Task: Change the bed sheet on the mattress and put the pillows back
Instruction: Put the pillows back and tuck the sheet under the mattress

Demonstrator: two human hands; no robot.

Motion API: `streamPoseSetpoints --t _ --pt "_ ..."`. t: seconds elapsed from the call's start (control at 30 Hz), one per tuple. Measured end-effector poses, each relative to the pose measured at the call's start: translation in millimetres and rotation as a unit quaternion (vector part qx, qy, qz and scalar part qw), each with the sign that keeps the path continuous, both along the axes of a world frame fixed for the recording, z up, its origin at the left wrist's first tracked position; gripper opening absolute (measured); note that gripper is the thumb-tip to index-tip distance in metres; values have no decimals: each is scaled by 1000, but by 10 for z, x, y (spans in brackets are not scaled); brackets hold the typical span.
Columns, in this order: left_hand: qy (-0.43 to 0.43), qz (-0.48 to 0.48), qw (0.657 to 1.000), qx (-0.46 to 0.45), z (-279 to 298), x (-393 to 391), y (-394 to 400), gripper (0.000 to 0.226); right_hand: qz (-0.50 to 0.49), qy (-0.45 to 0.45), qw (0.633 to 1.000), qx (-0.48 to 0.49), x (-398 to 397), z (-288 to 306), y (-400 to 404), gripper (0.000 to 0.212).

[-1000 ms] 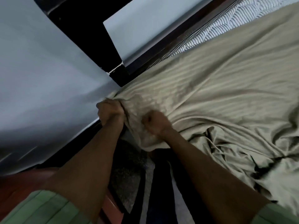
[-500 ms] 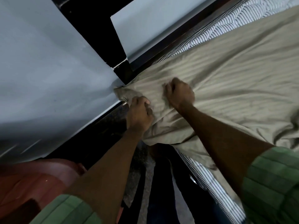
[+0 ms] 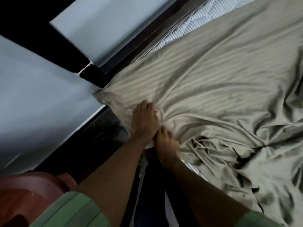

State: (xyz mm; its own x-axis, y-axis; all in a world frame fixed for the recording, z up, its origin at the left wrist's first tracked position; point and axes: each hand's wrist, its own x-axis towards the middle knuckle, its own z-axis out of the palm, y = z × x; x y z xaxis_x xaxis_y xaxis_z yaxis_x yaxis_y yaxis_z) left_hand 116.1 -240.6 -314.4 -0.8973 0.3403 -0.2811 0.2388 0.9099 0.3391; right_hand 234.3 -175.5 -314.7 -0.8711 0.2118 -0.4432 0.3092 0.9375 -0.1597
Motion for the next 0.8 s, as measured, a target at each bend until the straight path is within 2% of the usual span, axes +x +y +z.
streamPoseSetpoints --t 0.1,0.13,0.2,0.23,0.27,0.33,0.4,0.47,0.53,0.6,0.67,0.73,0.8 --pt "1 -49 998 -30 75 -41 71 23 -17 -106 994 -27 158 196 30 29" --pt "1 -63 997 -38 105 -88 104 25 -33 -162 983 -74 126 242 70 28" --pt "3 -69 997 -33 197 -224 221 25 -77 -278 931 -222 49 259 276 26" --pt "7 -66 997 -25 250 -309 306 23 -95 -285 913 -275 -45 271 394 24" --pt "13 -62 998 -15 299 -412 427 20 -113 -239 913 -310 -195 278 533 24" --pt "12 -20 1000 11 380 -602 649 22 -173 -101 926 -320 -568 246 818 31" --pt "6 38 999 35 409 -816 849 36 -257 17 929 -264 -1054 272 1181 24" --pt "-4 74 997 27 399 -1039 931 53 -308 92 921 -222 -1528 260 1507 21" --pt "-13 82 997 0 301 -1255 921 67 -284 108 930 -206 -1970 203 1735 48" --pt "-20 73 997 -15 175 -1495 942 76 -207 100 964 -133 -2424 83 1930 81" --pt "-16 54 998 -12 97 -1613 984 72 -136 82 986 -42 -2739 -35 2131 96" --pt "-7 45 999 -6 -47 -1695 1018 56 -86 43 995 -20 -3020 -185 2272 82" --pt "3 29 1000 -2 -156 -1697 1023 38 -39 62 997 -28 -3158 -285 2361 43"
